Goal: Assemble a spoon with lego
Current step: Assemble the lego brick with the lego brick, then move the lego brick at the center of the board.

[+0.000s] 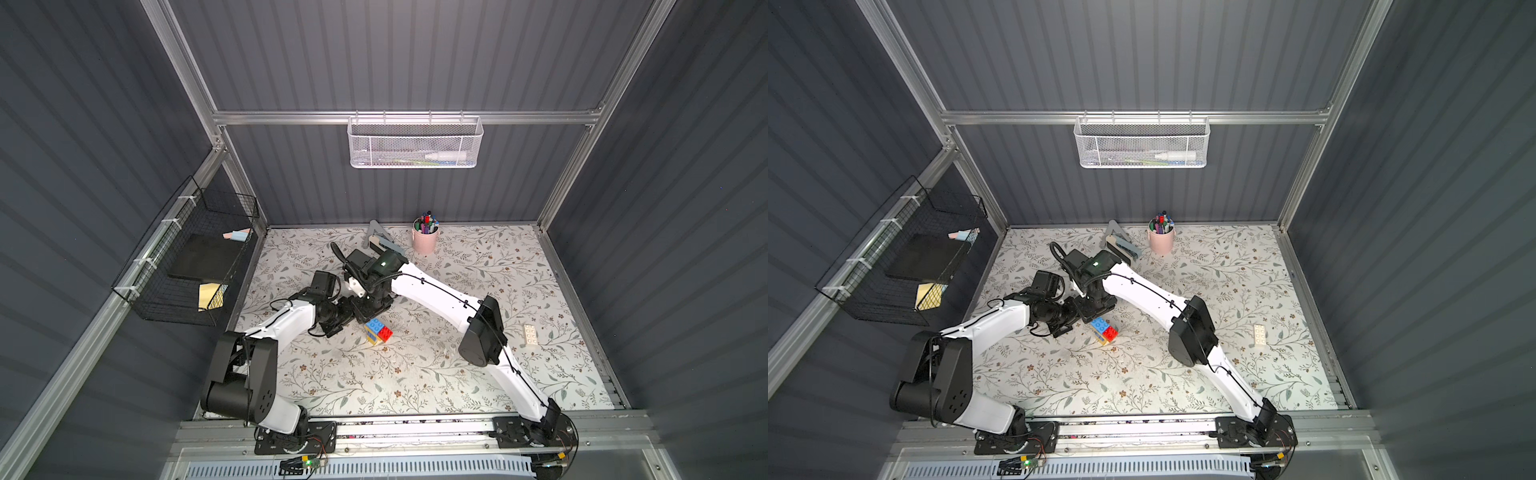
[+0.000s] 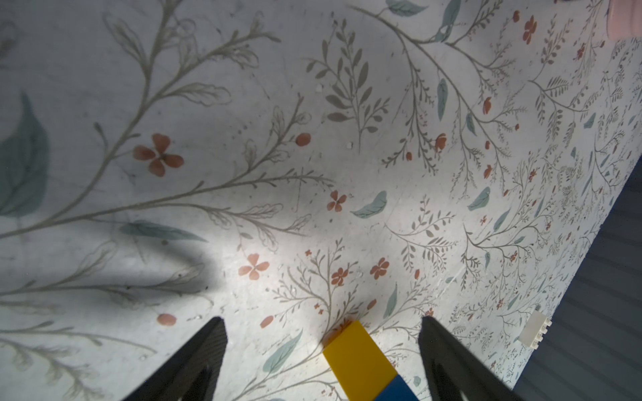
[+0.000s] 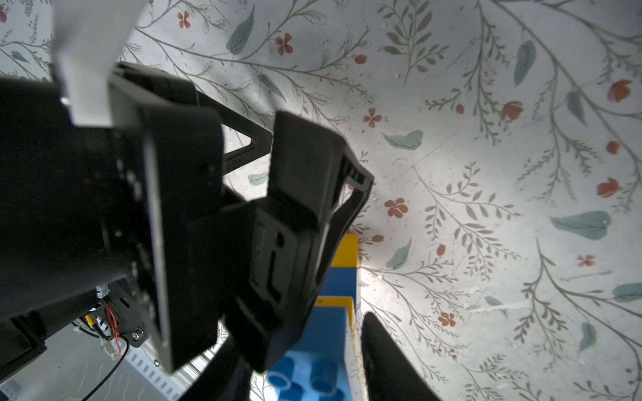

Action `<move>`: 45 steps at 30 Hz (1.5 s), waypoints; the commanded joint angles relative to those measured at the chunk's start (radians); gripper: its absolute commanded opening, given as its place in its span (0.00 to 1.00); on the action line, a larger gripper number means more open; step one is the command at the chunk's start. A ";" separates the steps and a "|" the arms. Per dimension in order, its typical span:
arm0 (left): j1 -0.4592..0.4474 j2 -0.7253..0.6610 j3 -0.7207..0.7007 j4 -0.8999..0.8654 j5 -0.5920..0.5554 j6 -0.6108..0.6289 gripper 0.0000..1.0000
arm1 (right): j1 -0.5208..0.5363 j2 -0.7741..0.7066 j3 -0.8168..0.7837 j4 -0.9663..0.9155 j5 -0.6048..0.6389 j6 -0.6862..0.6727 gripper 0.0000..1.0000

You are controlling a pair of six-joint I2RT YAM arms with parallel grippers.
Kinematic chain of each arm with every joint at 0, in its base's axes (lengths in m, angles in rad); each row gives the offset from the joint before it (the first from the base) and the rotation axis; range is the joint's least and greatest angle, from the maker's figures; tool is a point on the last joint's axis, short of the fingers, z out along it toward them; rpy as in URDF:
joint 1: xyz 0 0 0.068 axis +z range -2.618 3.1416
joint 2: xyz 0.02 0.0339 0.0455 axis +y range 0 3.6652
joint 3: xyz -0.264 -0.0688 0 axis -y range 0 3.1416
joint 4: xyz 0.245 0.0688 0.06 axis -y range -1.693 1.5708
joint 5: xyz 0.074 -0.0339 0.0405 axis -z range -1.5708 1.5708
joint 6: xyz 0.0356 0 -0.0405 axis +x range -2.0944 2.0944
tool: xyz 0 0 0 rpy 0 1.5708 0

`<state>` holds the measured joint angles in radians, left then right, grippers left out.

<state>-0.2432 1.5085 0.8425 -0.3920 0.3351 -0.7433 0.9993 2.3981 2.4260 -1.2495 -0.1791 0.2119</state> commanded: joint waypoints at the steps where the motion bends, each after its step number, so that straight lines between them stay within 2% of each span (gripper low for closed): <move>1: -0.005 0.008 0.015 -0.052 0.014 0.021 0.90 | -0.029 -0.035 -0.002 0.033 -0.001 0.010 0.53; 7: -0.004 0.027 0.041 -0.068 0.005 0.022 0.91 | -0.047 -0.058 0.000 0.030 -0.027 0.008 0.68; 15: 0.012 0.040 0.081 -0.104 -0.017 0.028 0.95 | -0.056 -0.079 -0.012 -0.042 -0.097 -0.031 0.73; 21: 0.044 0.038 0.096 -0.126 -0.026 0.037 0.98 | -0.056 -0.075 -0.058 -0.096 -0.127 -0.041 0.72; 23: 0.048 0.038 0.101 -0.123 -0.020 0.038 0.98 | -0.054 -0.072 -0.068 -0.097 -0.173 -0.048 0.70; 34: 0.061 0.026 0.102 -0.143 -0.028 0.049 0.99 | -0.036 -0.042 -0.089 -0.108 -0.169 -0.065 0.61; 39: 0.071 0.010 0.094 -0.148 -0.027 0.052 0.99 | -0.019 -0.026 -0.088 -0.114 -0.148 -0.069 0.59; 45: 0.076 -0.016 0.096 -0.164 -0.031 0.056 0.99 | -0.015 -0.019 -0.087 -0.102 -0.050 -0.057 0.56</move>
<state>-0.1738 1.5303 0.9306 -0.5167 0.3183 -0.7139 0.9840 2.3520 2.3425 -1.3323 -0.2825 0.1642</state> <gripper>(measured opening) 0.989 0.561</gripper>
